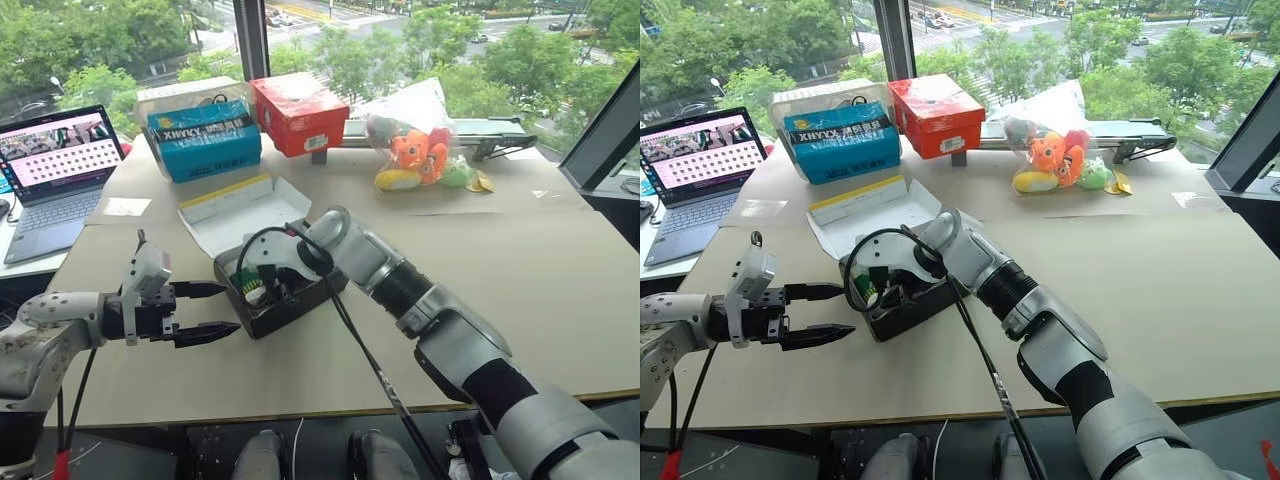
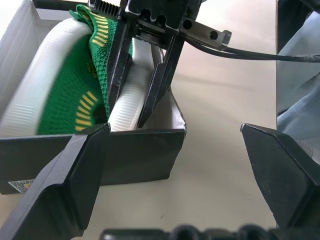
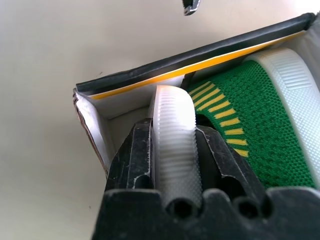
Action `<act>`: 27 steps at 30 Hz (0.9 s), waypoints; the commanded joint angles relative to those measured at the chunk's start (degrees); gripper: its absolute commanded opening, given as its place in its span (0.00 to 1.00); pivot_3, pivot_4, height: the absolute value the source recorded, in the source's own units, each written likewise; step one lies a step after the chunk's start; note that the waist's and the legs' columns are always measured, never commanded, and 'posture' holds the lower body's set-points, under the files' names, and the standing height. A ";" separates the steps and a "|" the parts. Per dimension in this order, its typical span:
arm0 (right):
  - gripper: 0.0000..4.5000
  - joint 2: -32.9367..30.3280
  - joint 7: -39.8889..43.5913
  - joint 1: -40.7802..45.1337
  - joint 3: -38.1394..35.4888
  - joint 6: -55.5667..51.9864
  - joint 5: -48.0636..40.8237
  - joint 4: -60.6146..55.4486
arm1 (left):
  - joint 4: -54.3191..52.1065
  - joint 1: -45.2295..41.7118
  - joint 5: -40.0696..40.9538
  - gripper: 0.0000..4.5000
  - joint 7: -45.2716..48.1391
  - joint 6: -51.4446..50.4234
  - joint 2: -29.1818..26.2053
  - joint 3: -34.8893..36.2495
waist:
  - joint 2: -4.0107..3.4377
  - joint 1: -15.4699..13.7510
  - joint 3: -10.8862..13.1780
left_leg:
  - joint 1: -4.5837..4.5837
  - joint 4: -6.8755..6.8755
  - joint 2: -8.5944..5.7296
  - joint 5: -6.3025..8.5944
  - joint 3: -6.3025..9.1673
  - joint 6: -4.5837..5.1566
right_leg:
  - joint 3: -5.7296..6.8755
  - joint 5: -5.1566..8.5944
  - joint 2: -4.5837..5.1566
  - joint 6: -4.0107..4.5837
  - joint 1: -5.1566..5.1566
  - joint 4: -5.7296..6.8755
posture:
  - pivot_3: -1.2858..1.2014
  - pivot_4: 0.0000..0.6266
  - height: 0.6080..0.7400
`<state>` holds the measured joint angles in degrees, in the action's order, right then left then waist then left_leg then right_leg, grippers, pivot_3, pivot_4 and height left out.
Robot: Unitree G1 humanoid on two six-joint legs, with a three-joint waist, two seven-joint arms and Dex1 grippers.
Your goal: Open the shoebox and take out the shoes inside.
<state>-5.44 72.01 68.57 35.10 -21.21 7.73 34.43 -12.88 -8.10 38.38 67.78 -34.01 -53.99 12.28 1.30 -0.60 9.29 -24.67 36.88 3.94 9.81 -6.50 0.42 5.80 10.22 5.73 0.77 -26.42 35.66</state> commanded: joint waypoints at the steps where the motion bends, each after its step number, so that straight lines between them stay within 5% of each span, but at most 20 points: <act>1: 0.15 -1.22 -0.87 -0.22 0.11 -0.72 2.27 1.69 | -1.00 -0.92 0.59 1.00 -0.20 -0.08 0.01 0.84 | 0.00 -0.02 0.00 | 0.00 0.00 0.00 0.00 0.00 0.00 | 0.00 0.00 0.00 0.00 0.00 0.00 | 0.52 0.24 0.99; 14: 0.15 -5.08 0.87 5.04 -9.10 -14.65 -4.55 -15.87 | -0.90 -1.00 0.46 1.00 -0.06 -0.04 -0.05 0.59 | 0.06 0.28 0.06 | -0.77 0.09 -0.02 -0.04 -0.01 0.03 | -0.03 -0.17 -0.17 -0.25 -0.71 0.13 | 0.52 0.24 0.99; 27: 0.15 -7.03 -3.90 -1.33 -9.28 -21.98 -7.10 -21.83 | 0.49 -2.75 -0.06 1.00 0.86 0.21 -0.16 -0.65 | 0.07 0.95 0.06 | -0.70 0.10 0.06 0.01 -0.08 -0.05 | 0.04 -0.04 -0.33 -0.04 -0.68 0.24 | 0.52 0.24 0.99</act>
<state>-11.82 69.25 66.50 27.30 -42.78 1.24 15.54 -11.92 -10.19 38.32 68.21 -34.00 -53.93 11.21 1.37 0.34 9.36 -25.37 36.98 3.99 9.82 -6.58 0.37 5.83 10.18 5.40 0.73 -27.10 35.90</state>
